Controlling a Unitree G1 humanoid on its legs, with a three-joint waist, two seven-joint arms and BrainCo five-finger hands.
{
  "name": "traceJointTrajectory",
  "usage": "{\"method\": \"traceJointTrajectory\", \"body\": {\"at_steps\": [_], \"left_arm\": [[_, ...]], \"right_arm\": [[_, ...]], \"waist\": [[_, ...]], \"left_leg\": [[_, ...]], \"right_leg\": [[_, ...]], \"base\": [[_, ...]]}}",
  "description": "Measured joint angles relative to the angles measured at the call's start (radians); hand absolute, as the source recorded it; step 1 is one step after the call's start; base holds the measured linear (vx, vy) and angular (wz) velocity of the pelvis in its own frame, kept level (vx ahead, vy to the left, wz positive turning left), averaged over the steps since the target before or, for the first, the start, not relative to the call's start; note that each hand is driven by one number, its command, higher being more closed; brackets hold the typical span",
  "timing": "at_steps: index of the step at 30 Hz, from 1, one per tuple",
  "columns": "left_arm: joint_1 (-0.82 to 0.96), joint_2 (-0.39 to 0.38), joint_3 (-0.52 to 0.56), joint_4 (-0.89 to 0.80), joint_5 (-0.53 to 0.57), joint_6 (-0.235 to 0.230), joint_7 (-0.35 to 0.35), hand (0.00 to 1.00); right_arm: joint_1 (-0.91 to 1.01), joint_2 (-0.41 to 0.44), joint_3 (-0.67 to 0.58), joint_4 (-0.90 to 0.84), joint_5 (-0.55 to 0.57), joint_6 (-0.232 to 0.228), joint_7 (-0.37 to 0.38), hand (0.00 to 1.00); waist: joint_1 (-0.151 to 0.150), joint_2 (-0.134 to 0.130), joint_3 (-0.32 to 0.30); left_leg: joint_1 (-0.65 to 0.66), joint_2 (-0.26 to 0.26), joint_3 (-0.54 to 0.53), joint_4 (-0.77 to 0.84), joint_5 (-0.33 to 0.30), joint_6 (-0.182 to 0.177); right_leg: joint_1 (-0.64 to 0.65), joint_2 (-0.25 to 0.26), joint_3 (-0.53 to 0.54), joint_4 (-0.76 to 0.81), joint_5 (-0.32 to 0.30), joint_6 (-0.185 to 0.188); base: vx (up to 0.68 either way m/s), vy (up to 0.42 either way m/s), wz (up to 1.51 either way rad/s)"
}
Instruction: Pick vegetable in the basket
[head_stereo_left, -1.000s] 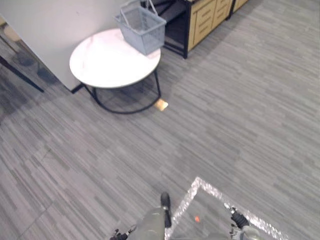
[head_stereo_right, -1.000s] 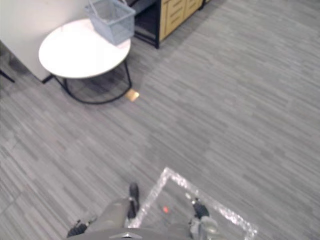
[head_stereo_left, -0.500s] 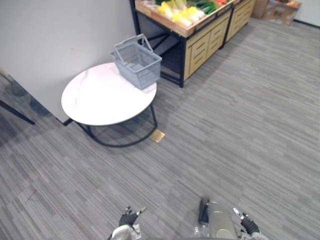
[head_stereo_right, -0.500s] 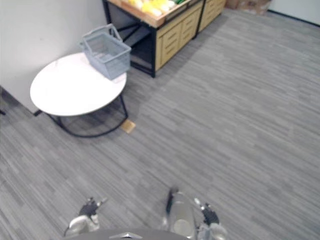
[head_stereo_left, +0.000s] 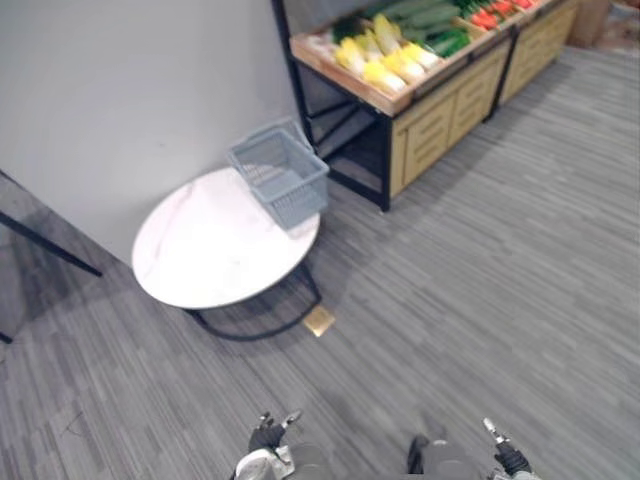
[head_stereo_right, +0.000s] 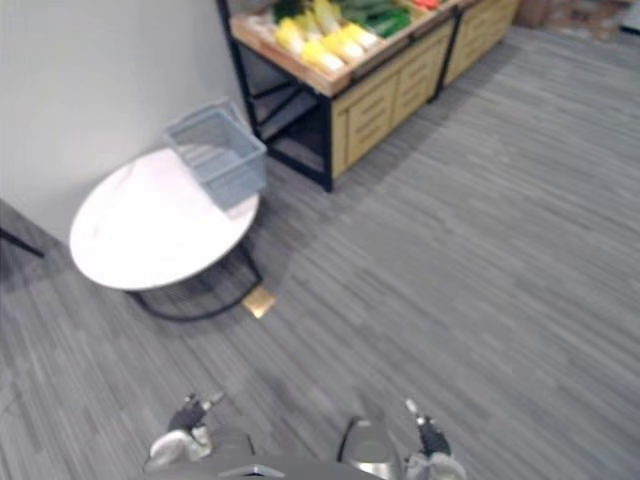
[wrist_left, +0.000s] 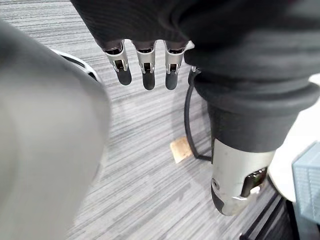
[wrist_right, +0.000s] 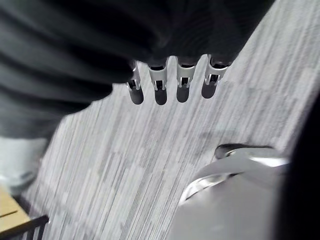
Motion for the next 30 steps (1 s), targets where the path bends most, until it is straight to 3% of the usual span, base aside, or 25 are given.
{"method": "traceJointTrajectory", "body": {"at_steps": [3,5,7,8,9,10,11,12,14,15,16,17,18,19,20,21,23,24,25,28,30], "left_arm": [[-0.001,-0.007,0.017,-0.022,-0.015,-0.002,0.001,0.0],[0.006,-0.02,0.041,-0.025,-0.014,-0.005,0.005,0.0],[0.009,-0.034,0.097,-0.026,-0.015,-0.005,0.005,0.0],[0.015,-0.036,0.142,-0.033,-0.015,-0.001,0.003,0.0],[0.021,-0.038,0.162,-0.041,-0.015,0.0,0.003,0.0],[0.031,-0.033,0.183,-0.055,-0.014,0.002,0.002,0.0],[0.035,-0.017,0.191,-0.052,-0.013,0.003,0.002,0.0],[0.041,-0.003,0.19,-0.041,-0.01,0.01,0.0,0.0],[0.064,0.03,0.188,-0.006,-0.009,0.026,-0.001,0.0],[0.087,0.041,0.158,0.027,-0.009,0.035,0.0,0.0],[0.101,0.046,0.142,0.032,-0.008,0.039,-0.001,0.0],[0.124,0.056,0.108,0.033,-0.007,0.045,-0.003,0.0],[0.148,0.076,0.06,0.04,0.01,0.049,-0.008,0.0],[0.154,0.082,0.042,0.045,0.013,0.054,-0.011,0.0],[0.155,0.091,0.012,0.046,0.017,0.061,-0.013,0.0],[0.153,0.094,0.001,0.046,0.017,0.06,-0.015,0.0],[0.116,0.101,-0.015,0.044,0.018,0.058,-0.019,0.0],[0.108,0.101,-0.015,0.044,0.017,0.057,-0.019,0.0],[0.098,0.096,-0.012,0.04,0.017,0.05,-0.018,0.0],[0.084,0.069,0.014,0.029,0.018,0.038,-0.006,0.0],[0.091,0.045,0.051,0.024,0.019,0.034,0.004,0.0]], "right_arm": [[-0.039,-0.001,0.004,-0.008,0.0,0.0,-0.004,0.0],[-0.052,0.002,0.026,-0.019,0.0,-0.001,-0.007,0.0],[-0.049,0.011,0.077,-0.027,-0.001,-0.002,-0.007,0.0],[-0.033,0.022,0.11,-0.035,-0.001,-0.001,-0.008,0.0],[-0.023,0.036,0.114,-0.038,-0.002,-0.001,-0.006,0.0],[-0.011,0.058,0.113,-0.04,-0.002,-0.001,-0.002,0.0],[-0.004,0.083,0.105,-0.039,-0.002,-0.001,0.002,0.0],[-0.003,0.093,0.098,-0.039,-0.002,-0.001,0.003,0.0],[-0.004,0.091,0.097,-0.008,-0.002,-0.001,0.004,0.0],[-0.004,0.083,0.071,0.016,-0.002,-0.002,0.006,0.0],[-0.002,0.08,0.061,0.024,-0.003,-0.002,0.006,0.0],[0.006,0.079,0.04,0.027,0.0,-0.003,0.007,0.0],[0.006,0.071,0.04,0.025,-0.001,-0.009,0.01,0.0],[0.007,0.067,0.042,0.021,-0.001,-0.013,0.011,0.0],[0.009,0.055,0.044,0.016,-0.003,-0.016,0.014,0.0],[0.009,0.051,0.043,0.016,-0.004,-0.015,0.015,0.0],[0.005,0.043,0.041,0.013,-0.007,-0.016,0.014,0.0],[0.005,0.043,0.041,0.013,-0.007,-0.017,0.014,0.0],[0.004,0.043,0.039,0.01,-0.003,-0.017,0.012,0.0],[0.011,0.044,0.026,-0.013,0.002,-0.017,0.0,0.0],[0.017,0.038,0.021,-0.029,0.003,-0.017,-0.001,0.0]], "waist": [[0.027,0.0,0.0],[0.036,0.001,-0.002],[0.041,0.007,-0.005],[0.051,-0.007,-0.01],[0.057,-0.013,-0.026],[0.061,-0.043,-0.042],[0.066,-0.066,-0.051],[0.069,-0.072,-0.057],[0.066,-0.101,-0.087],[0.06,-0.112,-0.096],[0.056,-0.111,-0.095],[0.049,-0.104,-0.089],[0.032,-0.108,-0.088],[0.026,-0.106,-0.087],[0.02,-0.105,-0.085],[0.019,-0.103,-0.085],[-0.002,-0.097,-0.082],[-0.008,-0.096,-0.082],[-0.018,-0.095,-0.082],[-0.021,-0.077,-0.076],[-0.01,-0.06,-0.066]], "left_leg": [[-0.079,-0.047,0.089,-0.306,-0.025,0.012],[-0.069,-0.129,0.077,-0.69,0.043,0.021],[-0.083,-0.127,0.056,-0.831,0.06,0.03],[-0.089,-0.122,0.068,-0.806,0.135,0.062],[-0.09,-0.127,0.091,-0.781,0.158,0.083],[-0.094,-0.129,0.138,-0.739,0.157,0.093],[-0.105,-0.14,0.156,-0.682,0.107,0.132],[-0.11,-0.149,0.15,-0.653,0.071,0.139],[-0.099,-0.184,0.151,-0.629,0.028,0.156],[-0.051,-0.213,0.142,-0.635,-0.01,0.16],[-0.026,-0.218,0.135,-0.64,-0.025,0.161],[0.052,-0.232,0.134,-0.678,-0.047,0.16],[0.13,-0.243,0.124,-0.704,-0.064,0.163],[0.165,-0.248,0.114,-0.717,-0.07,0.163],[0.238,-0.258,0.106,-0.753,-0.075,0.162],[0.267,-0.263,0.103,-0.775,-0.075,0.162],[0.343,-0.27,0.071,-0.826,-0.075,0.16],[0.352,-0.271,0.056,-0.831,-0.074,0.159],[0.37,-0.271,0.042,-0.846,-0.076,0.151],[0.406,-0.259,0.001,-0.878,-0.09,0.107],[0.427,-0.226,-0.009,-0.873,-0.119,0.059]], "right_leg": [[0.08,-0.01,-0.022,-0.076,0.0,0.029],[0.13,-0.027,-0.025,-0.103,-0.029,0.066],[0.159,-0.027,-0.017,-0.094,-0.067,0.107],[0.19,-0.046,-0.009,-0.085,-0.099,0.133],[0.197,-0.061,0.0,-0.081,-0.108,0.134],[0.2,-0.079,0.027,-0.079,-0.112,0.123],[0.192,-0.102,0.081,-0.07,-0.079,0.09],[0.18,-0.113,0.125,-0.049,-0.043,0.075],[0.141,-0.149,0.204,0.046,0.003,0.084],[0.085,-0.172,0.254,0.216,0.071,0.131],[0.06,-0.175,0.274,0.303,0.124,0.151],[-0.012,-0.18,0.324,0.502,0.259,0.201],[-0.083,-0.185,0.331,0.717,0.271,0.224],[-0.116,-0.185,0.321,0.804,0.259,0.206],[-0.179,-0.186,0.282,0.917,0.205,0.159],[-0.207,-0.186,0.255,0.942,0.167,0.145],[-0.28,-0.185,0.111,0.83,0.051,0.08],[-0.287,-0.185,0.078,0.762,0.044,0.068],[-0.296,-0.181,0.034,0.608,0.041,0.063],[-0.297,-0.168,0.055,0.214,0.073,0.081],[-0.301,-0.171,0.1,0.073,0.118,0.08]], "base": [[0.34,0.085,0.2],[0.38,0.209,0.01],[0.39,0.29,-0.15],[0.43,0.312,-0.2],[0.47,0.268,-0.15],[0.51,0.233,-0.1],[0.6,0.297,-0.08],[0.6,0.349,0.0],[0.49,0.309,0.15],[0.4,0.226,0.26],[0.48,0.267,0.31],[0.52,0.256,0.33],[0.52,0.226,0.31],[0.51,0.17,0.38],[0.33,0.087,0.35],[0.39,0.079,0.48],[0.35,0.008,0.67],[0.34,-0.078,0.75],[0.33,-0.146,0.65],[0.34,-0.241,0.46],[0.35,-0.349,0.1]]}}
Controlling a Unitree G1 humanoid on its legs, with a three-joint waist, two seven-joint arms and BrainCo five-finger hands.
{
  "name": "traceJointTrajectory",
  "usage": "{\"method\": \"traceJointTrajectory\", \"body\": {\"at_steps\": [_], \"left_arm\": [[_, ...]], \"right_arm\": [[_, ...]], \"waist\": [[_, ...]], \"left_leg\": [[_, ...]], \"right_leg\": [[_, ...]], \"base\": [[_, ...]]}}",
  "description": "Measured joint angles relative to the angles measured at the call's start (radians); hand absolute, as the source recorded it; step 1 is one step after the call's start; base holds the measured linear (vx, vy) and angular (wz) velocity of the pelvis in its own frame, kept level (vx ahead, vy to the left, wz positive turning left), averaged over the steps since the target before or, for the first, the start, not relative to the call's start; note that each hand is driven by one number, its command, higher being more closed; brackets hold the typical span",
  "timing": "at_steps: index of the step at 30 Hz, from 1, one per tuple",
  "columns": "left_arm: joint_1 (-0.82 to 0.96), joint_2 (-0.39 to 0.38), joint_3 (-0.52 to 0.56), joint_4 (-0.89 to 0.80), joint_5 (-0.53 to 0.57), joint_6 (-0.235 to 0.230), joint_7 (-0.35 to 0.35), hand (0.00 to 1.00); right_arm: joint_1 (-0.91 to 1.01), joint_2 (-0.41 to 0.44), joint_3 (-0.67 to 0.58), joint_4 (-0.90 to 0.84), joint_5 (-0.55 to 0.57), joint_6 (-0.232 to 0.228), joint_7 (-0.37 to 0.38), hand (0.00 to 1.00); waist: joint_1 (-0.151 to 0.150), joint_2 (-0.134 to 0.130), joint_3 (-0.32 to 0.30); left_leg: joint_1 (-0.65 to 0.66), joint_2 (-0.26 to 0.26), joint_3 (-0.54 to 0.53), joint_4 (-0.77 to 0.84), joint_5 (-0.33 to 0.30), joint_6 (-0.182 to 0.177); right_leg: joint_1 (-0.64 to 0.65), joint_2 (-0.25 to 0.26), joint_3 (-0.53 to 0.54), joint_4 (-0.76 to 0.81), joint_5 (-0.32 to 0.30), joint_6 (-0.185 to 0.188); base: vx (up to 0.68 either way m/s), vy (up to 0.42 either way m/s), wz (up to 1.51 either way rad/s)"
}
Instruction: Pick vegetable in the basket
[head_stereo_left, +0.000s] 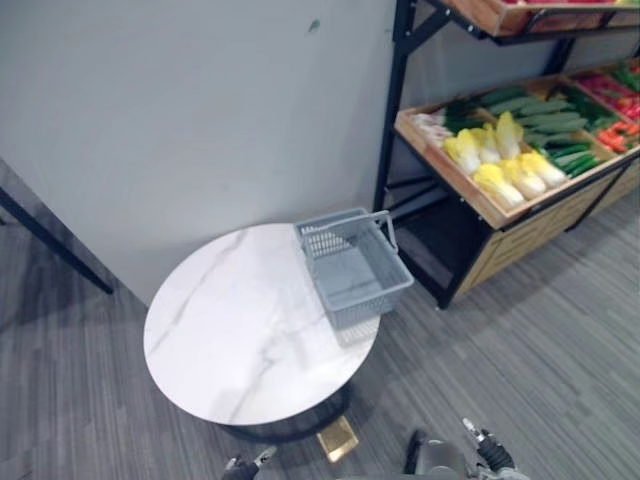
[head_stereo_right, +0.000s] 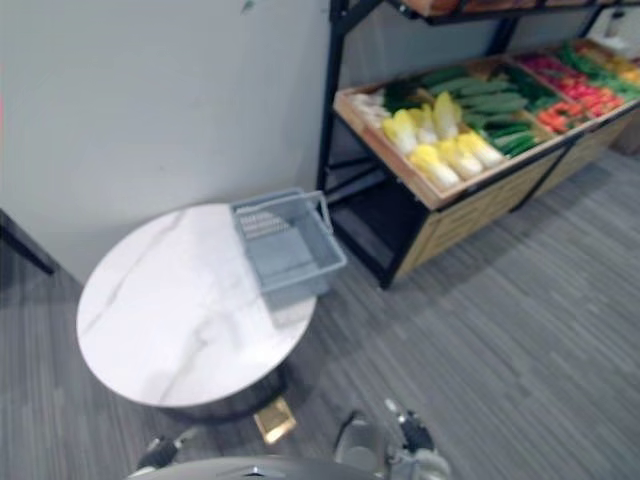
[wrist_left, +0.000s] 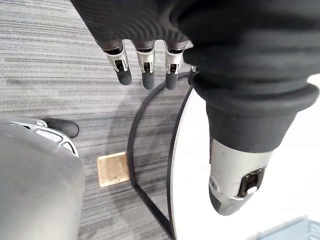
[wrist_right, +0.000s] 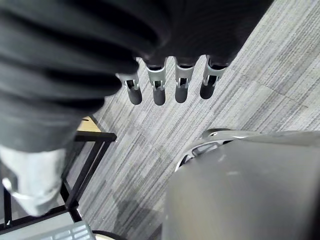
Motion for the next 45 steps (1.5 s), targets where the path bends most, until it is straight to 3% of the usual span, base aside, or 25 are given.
{"method": "traceJointTrajectory", "body": {"at_steps": [2,3,4,5,8,11,12,13,14,17,18,20,22,25,31,36,45], "left_arm": [[0.01,-0.017,0.049,-0.002,0.001,-0.001,0.003,0.0],[0.014,-0.014,0.067,-0.004,0.009,-0.001,0.002,0.0],[0.019,-0.018,0.073,0.003,0.009,0.0,0.001,0.0],[0.018,-0.046,0.082,0.019,0.01,0.0,-0.005,0.0],[0.019,-0.055,0.08,0.041,0.01,-0.002,-0.011,0.0],[0.023,-0.047,0.06,0.037,0.004,-0.003,-0.014,0.0],[0.022,-0.038,0.038,0.03,-0.003,-0.004,-0.013,0.0],[0.022,-0.023,0.01,0.027,-0.006,-0.012,-0.012,0.0],[0.024,-0.009,-0.029,0.023,-0.008,-0.013,-0.006,0.0],[0.035,-0.001,-0.081,0.016,-0.008,-0.012,0.01,0.0],[0.035,0.001,-0.092,0.012,-0.008,-0.012,0.013,0.0],[0.041,0.023,-0.151,0.0,0.003,-0.012,0.025,0.0],[0.034,0.034,-0.196,-0.013,0.009,-0.015,0.031,0.0],[0.012,0.052,-0.226,-0.013,0.007,-0.015,0.041,0.0],[0.019,0.067,-0.3,-0.019,0.01,-0.016,0.038,0.0],[0.014,0.084,-0.317,-0.032,0.01,-0.036,0.038,0.0],[0.002,0.094,-0.309,-0.046,0.01,-0.04,0.046,0.0]], "right_arm": [[0.023,-0.002,0.009,-0.027,0.001,-0.003,-0.002,0.0],[0.029,-0.001,0.02,-0.028,0.002,-0.002,0.0,0.0],[0.032,-0.007,0.023,-0.027,0.002,-0.002,0.001,0.0],[0.037,-0.033,0.023,-0.022,0.002,-0.002,0.001,0.0],[0.024,-0.061,0.05,-0.015,0.004,-0.002,0.004,0.0],[0.027,-0.071,0.112,-0.014,0.006,-0.002,0.005,0.0],[0.026,-0.081,0.14,-0.016,0.006,-0.002,0.007,0.0],[0.023,-0.08,0.162,-0.02,0.008,-0.003,0.005,0.0],[0.014,-0.085,0.184,-0.031,0.008,-0.006,0.001,0.0],[-0.014,-0.128,0.206,-0.166,0.007,-0.008,-0.012,0.0],[-0.014,-0.139,0.207,-0.204,0.006,-0.01,-0.021,0.0],[-0.042,-0.181,0.212,-0.358,-0.023,-0.015,-0.048,0.0],[-0.085,-0.241,0.237,-0.458,-0.077,-0.032,-0.071,0.0],[-0.227,-0.323,0.281,-0.499,-0.169,-0.042,-0.097,0.0],[-0.352,-0.445,0.398,-0.647,-0.283,-0.051,-0.11,0.0],[-0.505,-0.535,0.475,-0.666,-0.407,-0.048,-0.123,0.0],[-0.776,-0.59,0.626,-0.678,-0.513,-0.042,-0.15,0.0]], "waist": [[0.017,0.005,0.0],[0.02,-0.004,-0.002],[0.018,0.003,-0.004],[0.021,0.042,-0.017],[0.027,0.077,-0.026],[0.013,0.08,-0.025],[0.006,0.061,-0.015],[0.007,0.051,-0.01],[0.019,0.045,-0.008],[0.018,0.044,-0.006],[0.018,0.045,-0.006],[0.021,0.041,-0.003],[0.017,0.04,0.005],[0.043,0.037,0.06],[0.044,0.057,0.069],[0.052,0.038,0.107],[0.094,0.03,0.177]], "left_leg": [[0.03,0.05,-0.005,0.001,-0.045,-0.064],[0.048,0.077,-0.018,0.0,-0.067,-0.098],[0.056,0.102,-0.023,-0.002,-0.073,-0.108],[0.057,0.141,-0.074,-0.014,-0.046,-0.094],[0.046,0.181,-0.135,0.003,0.094,-0.099],[-0.051,0.215,-0.239,0.163,0.208,-0.083],[-0.098,0.218,-0.255,0.228,0.288,-0.085],[-0.133,0.225,-0.238,0.278,0.345,-0.093],[-0.18,0.236,-0.16,0.352,0.336,-0.111],[-0.298,0.193,0.01,0.404,0.184,-0.103],[-0.319,0.176,0.026,0.38,0.172,-0.098],[-0.352,0.126,0.084,0.246,0.187,-0.065],[-0.333,0.089,0.049,0.112,0.189,-0.062],[-0.332,0.079,0.04,-0.011,0.198,-0.058],[-0.332,0.055,0.042,-0.115,0.262,-0.05],[-0.355,0.049,0.043,-0.153,0.295,-0.041],[-0.403,0.05,0.015,-0.154,0.321,-0.027]], "right_leg": [[-0.007,-0.012,0.029,-0.049,0.018,0.01],[-0.019,-0.014,0.035,-0.018,0.077,0.056],[-0.03,0.008,0.031,0.031,0.091,0.059],[-0.074,0.049,0.018,0.136,0.005,0.033],[-0.057,0.083,-0.019,0.183,-0.075,-0.001],[0.045,0.079,-0.106,0.161,-0.107,-0.029],[0.101,0.071,-0.133,0.13,-0.11,-0.032],[0.147,0.058,-0.153,0.094,-0.109,-0.032],[0.192,0.048,-0.183,0.056,-0.109,-0.032],[0.257,0.021,-0.253,0.006,-0.108,-0.029],[0.264,0.019,-0.263,0.004,-0.105,-0.025],[0.262,0.03,-0.272,-0.011,-0.09,0.001],[0.233,0.047,-0.216,-0.071,-0.078,0.022],[0.192,0.081,-0.198,-0.122,-0.028,0.034],[0.137,0.083,-0.17,-0.127,-0.002,0.031],[0.089,0.086,-0.153,-0.118,0.017,0.023],[0.055,0.091,-0.147,-0.122,0.03,0.017]], "base": [[0.42,-0.47,0.0],[0.36,-0.41,0.1],[0.47,-0.508,0.17],[0.47,-0.462,0.09],[0.45,-0.429,0.17],[0.42,-0.348,0.85],[0.32,-0.212,1.08],[0.34,-0.199,1.2],[0.27,-0.14,0.99],[0.14,-0.012,0.7],[0.09,0.101,0.59],[0.06,0.126,0.54],[0.02,0.146,0.42],[-0.06,0.133,-0.02],[-0.04,0.028,-0.07],[-0.04,0.01,-0.05],[-0.01,0.005,0.05]]}}
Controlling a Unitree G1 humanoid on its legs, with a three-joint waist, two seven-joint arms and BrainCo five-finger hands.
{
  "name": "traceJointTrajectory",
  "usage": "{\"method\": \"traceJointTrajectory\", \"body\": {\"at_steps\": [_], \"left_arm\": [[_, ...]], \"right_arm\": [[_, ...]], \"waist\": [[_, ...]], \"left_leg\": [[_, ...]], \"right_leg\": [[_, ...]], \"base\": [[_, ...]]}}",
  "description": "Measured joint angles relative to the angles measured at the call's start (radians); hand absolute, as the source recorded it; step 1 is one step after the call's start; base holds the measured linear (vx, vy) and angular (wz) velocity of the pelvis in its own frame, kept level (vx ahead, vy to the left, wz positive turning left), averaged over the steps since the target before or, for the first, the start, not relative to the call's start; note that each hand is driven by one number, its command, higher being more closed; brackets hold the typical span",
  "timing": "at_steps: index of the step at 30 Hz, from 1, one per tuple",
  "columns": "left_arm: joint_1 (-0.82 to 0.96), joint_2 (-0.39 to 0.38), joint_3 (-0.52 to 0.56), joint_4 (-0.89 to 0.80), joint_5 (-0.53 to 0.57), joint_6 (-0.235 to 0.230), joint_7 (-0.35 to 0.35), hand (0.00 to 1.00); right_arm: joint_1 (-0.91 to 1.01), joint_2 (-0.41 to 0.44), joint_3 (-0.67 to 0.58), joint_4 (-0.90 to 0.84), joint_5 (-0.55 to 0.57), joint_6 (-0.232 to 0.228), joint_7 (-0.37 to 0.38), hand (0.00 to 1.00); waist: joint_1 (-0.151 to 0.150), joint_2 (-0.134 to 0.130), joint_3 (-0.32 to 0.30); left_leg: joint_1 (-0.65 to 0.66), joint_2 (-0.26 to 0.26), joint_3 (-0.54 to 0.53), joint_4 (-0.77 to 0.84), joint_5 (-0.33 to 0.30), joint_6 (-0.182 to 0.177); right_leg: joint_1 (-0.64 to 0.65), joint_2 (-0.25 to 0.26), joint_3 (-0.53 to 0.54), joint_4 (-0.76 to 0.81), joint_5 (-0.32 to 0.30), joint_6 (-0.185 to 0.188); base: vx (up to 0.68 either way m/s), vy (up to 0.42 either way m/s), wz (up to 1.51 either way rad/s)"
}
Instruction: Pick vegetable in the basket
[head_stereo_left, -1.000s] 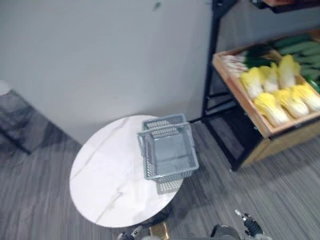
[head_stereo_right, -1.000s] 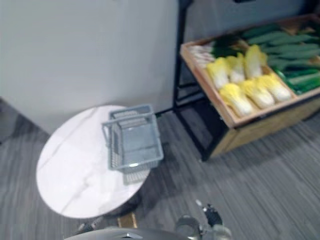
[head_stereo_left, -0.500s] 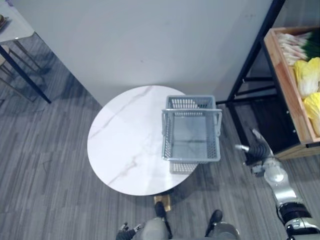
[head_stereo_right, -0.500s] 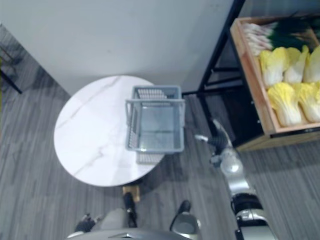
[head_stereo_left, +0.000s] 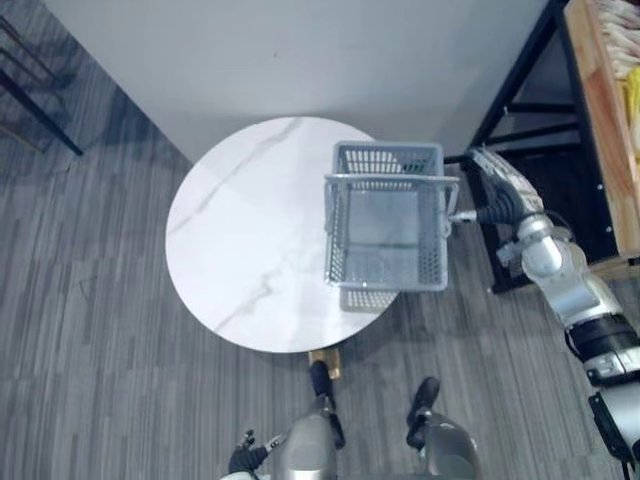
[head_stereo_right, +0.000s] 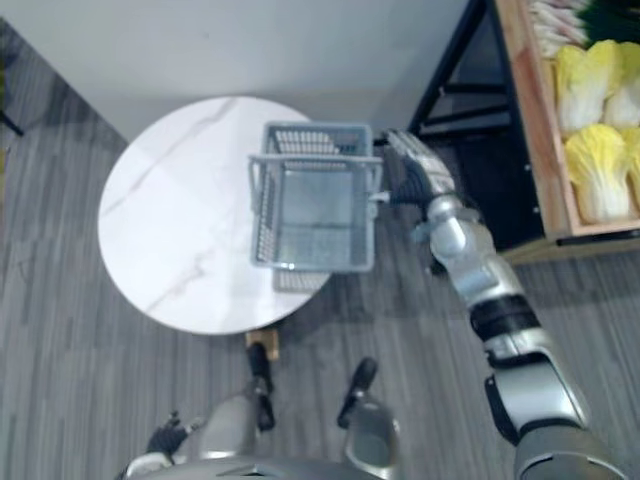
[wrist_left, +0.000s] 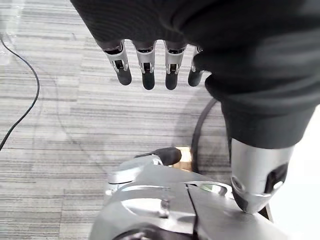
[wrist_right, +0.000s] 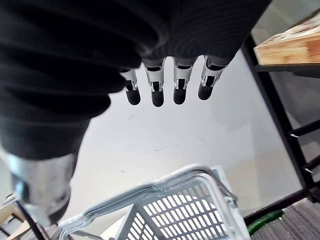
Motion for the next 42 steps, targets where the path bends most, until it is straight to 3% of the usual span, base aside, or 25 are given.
{"method": "traceJointTrajectory", "body": {"at_steps": [7,17,26,34,42], "left_arm": [[-0.019,0.002,0.034,-0.001,-0.001,0.003,0.001,0.0],[-0.063,0.005,0.039,-0.004,0.0,0.004,0.028,0.0],[-0.067,0.01,0.036,-0.004,0.001,0.004,0.042,0.0],[-0.093,0.021,0.016,-0.005,0.001,-0.002,0.051,0.0],[-0.101,0.018,-0.005,-0.004,0.004,-0.002,0.066,0.0]], "right_arm": [[-0.21,-0.002,0.133,0.082,-0.004,0.004,0.018,0.0],[-0.373,0.029,0.216,0.206,-0.078,0.014,0.04,0.0],[-0.415,0.094,0.217,0.333,-0.08,0.022,0.04,0.0],[-0.453,0.097,0.193,0.45,-0.117,0.041,0.037,0.0],[-0.465,0.1,0.132,0.507,-0.117,0.049,0.025,0.0]], "waist": [[0.021,-0.023,0.029],[0.06,-0.04,0.061],[0.064,-0.047,0.071],[0.072,-0.045,0.122],[0.087,-0.039,0.126]], "left_leg": [[-0.029,0.01,-0.028,0.0,0.013,-0.005],[-0.048,0.02,-0.025,0.0,0.02,-0.008],[-0.048,0.023,-0.027,0.0,0.022,-0.01],[-0.07,0.026,-0.033,0.0,0.033,-0.01],[-0.075,0.026,-0.039,0.0,0.035,-0.011]], "right_leg": [[-0.002,0.019,0.003,-0.026,0.008,-0.006],[-0.02,0.03,0.01,-0.035,0.015,-0.01],[-0.019,0.033,0.017,-0.035,0.015,-0.01],[-0.039,0.037,0.016,-0.031,0.016,-0.012],[-0.04,0.038,0.014,-0.032,0.016,-0.012]], "base": [[0.02,-0.004,0.09],[0.01,0.0,-0.01],[0.01,0.001,0.0],[0.01,-0.001,0.01],[0.03,0.0,0.01]]}}
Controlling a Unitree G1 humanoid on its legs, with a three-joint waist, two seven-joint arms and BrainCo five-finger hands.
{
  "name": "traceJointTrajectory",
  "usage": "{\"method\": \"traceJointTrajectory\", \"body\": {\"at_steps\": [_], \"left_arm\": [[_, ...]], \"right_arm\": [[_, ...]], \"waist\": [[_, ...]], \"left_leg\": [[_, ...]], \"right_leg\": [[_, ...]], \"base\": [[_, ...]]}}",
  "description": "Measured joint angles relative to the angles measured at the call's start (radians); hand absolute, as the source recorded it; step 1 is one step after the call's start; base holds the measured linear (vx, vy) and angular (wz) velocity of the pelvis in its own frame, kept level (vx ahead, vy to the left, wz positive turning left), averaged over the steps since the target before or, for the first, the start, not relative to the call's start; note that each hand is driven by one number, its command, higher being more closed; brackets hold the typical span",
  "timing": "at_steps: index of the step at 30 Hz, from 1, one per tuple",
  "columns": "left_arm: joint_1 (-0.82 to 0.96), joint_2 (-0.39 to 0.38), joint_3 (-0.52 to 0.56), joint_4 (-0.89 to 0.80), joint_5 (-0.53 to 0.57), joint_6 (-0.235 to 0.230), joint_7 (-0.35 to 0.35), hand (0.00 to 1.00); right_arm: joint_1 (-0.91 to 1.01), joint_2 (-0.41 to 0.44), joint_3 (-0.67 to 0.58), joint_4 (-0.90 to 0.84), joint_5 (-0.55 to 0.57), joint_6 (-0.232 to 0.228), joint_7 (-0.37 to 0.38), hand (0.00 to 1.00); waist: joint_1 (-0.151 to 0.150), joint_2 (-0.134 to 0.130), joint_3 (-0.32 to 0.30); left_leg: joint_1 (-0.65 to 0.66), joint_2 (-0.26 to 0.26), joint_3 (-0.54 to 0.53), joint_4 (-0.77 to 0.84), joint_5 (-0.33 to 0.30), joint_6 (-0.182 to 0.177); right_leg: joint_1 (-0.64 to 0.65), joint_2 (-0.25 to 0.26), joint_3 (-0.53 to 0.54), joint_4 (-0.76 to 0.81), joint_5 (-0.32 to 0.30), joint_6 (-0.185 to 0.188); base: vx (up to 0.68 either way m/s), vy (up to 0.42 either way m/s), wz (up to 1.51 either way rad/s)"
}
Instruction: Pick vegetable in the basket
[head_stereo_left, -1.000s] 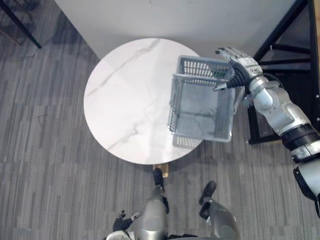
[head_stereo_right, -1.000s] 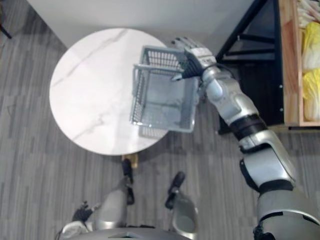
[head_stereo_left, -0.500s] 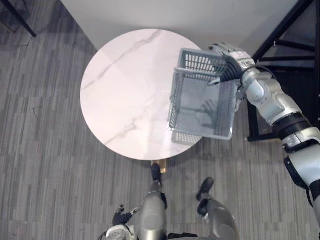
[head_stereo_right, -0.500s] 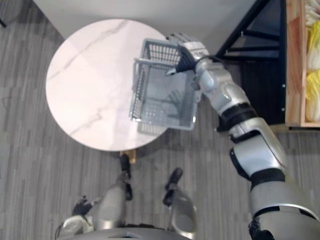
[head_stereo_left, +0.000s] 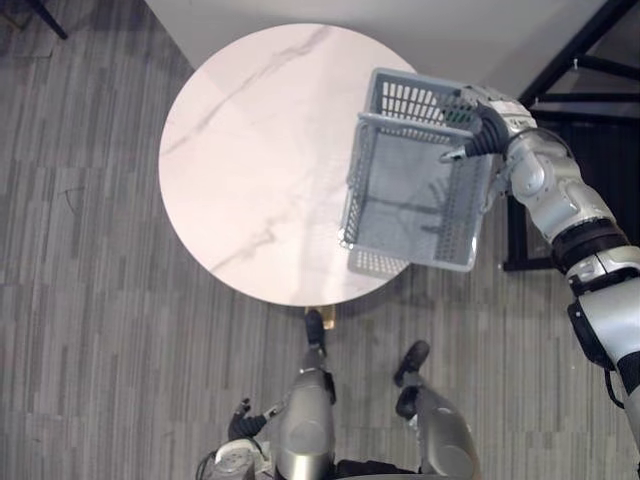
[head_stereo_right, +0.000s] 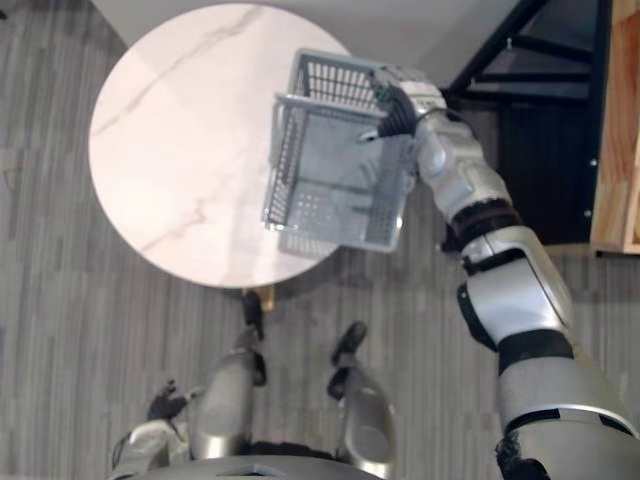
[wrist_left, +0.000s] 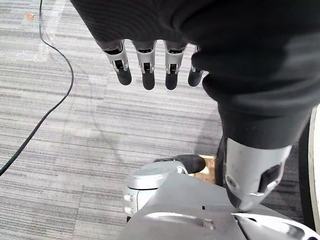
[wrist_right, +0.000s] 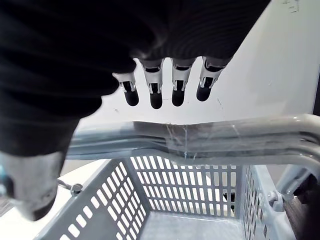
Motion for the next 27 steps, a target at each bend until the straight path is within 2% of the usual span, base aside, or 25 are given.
{"method": "traceJointTrajectory", "body": {"at_steps": [10,17,18,27], "left_arm": [[-0.006,0.0,-0.019,0.0,0.018,0.0,0.013,0.0],[-0.008,-0.002,-0.021,-0.008,0.02,0.0,0.013,0.0],[-0.008,-0.002,-0.021,-0.008,0.021,0.0,0.013,0.0],[-0.01,-0.002,-0.031,-0.007,0.025,0.0,0.015,0.0]], "right_arm": [[-0.004,0.036,-0.004,0.027,0.0,0.005,-0.009,0.0],[-0.004,0.039,-0.005,0.033,0.0,0.02,-0.009,0.0],[-0.004,0.04,-0.005,0.034,0.001,0.02,-0.009,1.0],[-0.021,0.075,-0.07,0.101,0.001,0.023,-0.027,1.0]], "waist": [[0.004,0.008,0.005],[0.023,0.011,0.008],[0.023,0.011,0.008],[0.03,0.013,0.014]], "left_leg": [[-0.009,0.0,-0.002,0.0,0.003,0.0],[-0.014,0.0,-0.01,0.0,0.005,-0.001],[-0.017,0.0,-0.014,0.0,0.007,-0.001],[-0.024,-0.002,-0.03,0.0,0.012,0.002]], "right_leg": [[-0.01,0.0,0.0,0.004,0.0,0.0],[-0.01,-0.001,-0.006,0.004,0.0,0.0],[-0.01,-0.001,-0.01,0.004,0.0,0.0],[-0.011,-0.005,-0.024,0.01,-0.001,0.0]], "base": [[0.01,0.0,0.0],[0.03,0.0,0.02],[0.01,-0.001,0.13],[0.01,0.001,0.04]]}}
